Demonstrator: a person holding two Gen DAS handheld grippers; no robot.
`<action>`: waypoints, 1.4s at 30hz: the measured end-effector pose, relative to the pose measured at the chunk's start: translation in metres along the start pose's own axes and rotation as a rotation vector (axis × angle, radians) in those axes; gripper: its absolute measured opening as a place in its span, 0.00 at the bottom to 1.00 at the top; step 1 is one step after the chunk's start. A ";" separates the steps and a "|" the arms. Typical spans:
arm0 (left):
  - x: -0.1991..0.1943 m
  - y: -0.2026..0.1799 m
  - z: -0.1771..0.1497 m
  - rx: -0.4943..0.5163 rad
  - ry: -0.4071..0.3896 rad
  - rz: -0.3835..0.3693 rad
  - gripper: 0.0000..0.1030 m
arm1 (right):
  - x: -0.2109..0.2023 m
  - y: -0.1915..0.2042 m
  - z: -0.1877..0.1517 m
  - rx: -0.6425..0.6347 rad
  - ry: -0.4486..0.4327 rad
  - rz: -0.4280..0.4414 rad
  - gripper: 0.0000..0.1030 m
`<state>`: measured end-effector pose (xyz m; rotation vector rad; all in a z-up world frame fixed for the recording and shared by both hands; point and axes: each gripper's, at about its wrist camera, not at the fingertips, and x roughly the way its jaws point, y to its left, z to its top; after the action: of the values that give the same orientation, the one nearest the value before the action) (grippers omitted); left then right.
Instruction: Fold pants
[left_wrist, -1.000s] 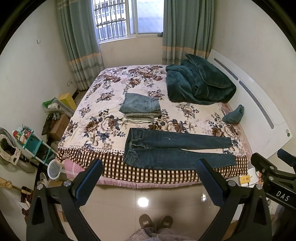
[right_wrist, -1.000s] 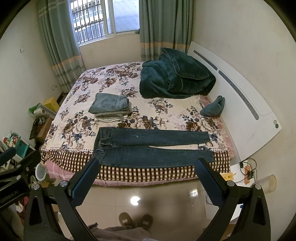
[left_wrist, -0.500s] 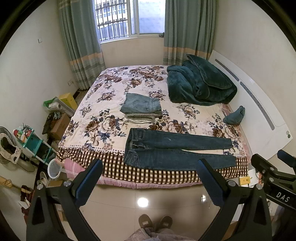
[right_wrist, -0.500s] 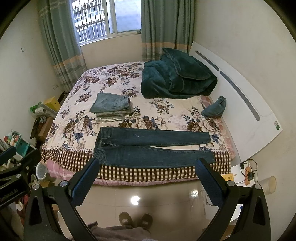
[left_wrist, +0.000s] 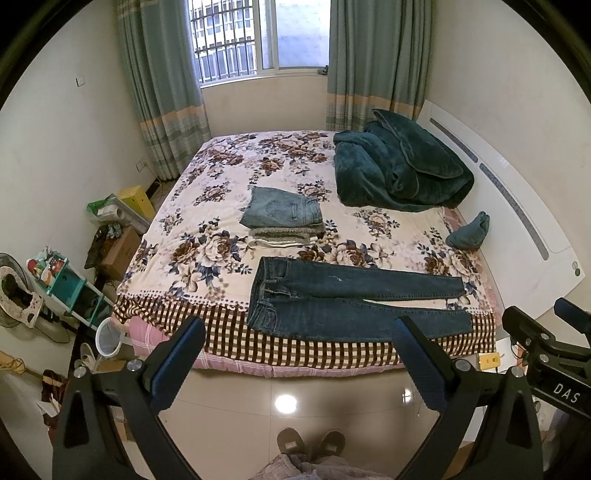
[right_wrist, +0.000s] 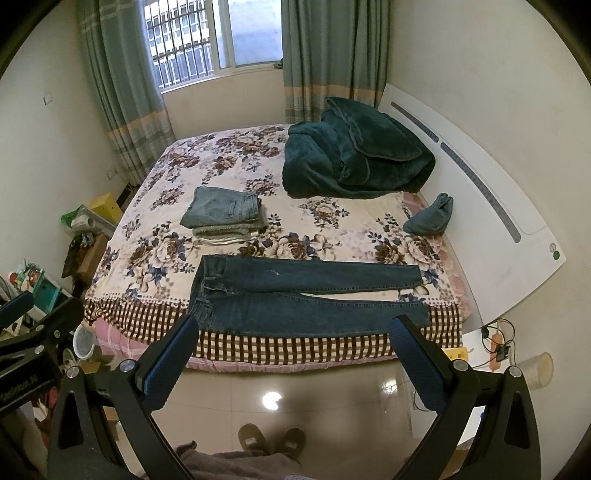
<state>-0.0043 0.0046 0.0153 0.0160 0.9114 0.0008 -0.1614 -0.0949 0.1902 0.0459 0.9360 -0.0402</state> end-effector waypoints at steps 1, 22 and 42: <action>0.000 -0.001 0.001 0.000 0.000 0.000 1.00 | 0.000 0.000 0.000 0.001 0.000 0.000 1.00; 0.005 0.002 0.001 0.006 0.002 -0.001 1.00 | 0.004 -0.004 0.006 0.023 0.012 -0.013 1.00; 0.214 0.008 0.054 -0.008 0.122 0.136 1.00 | 0.261 -0.057 0.075 0.196 0.150 -0.192 1.00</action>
<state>0.1701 0.0133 -0.1208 0.0714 1.0307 0.1329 0.0504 -0.1603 0.0228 0.1422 1.0823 -0.3101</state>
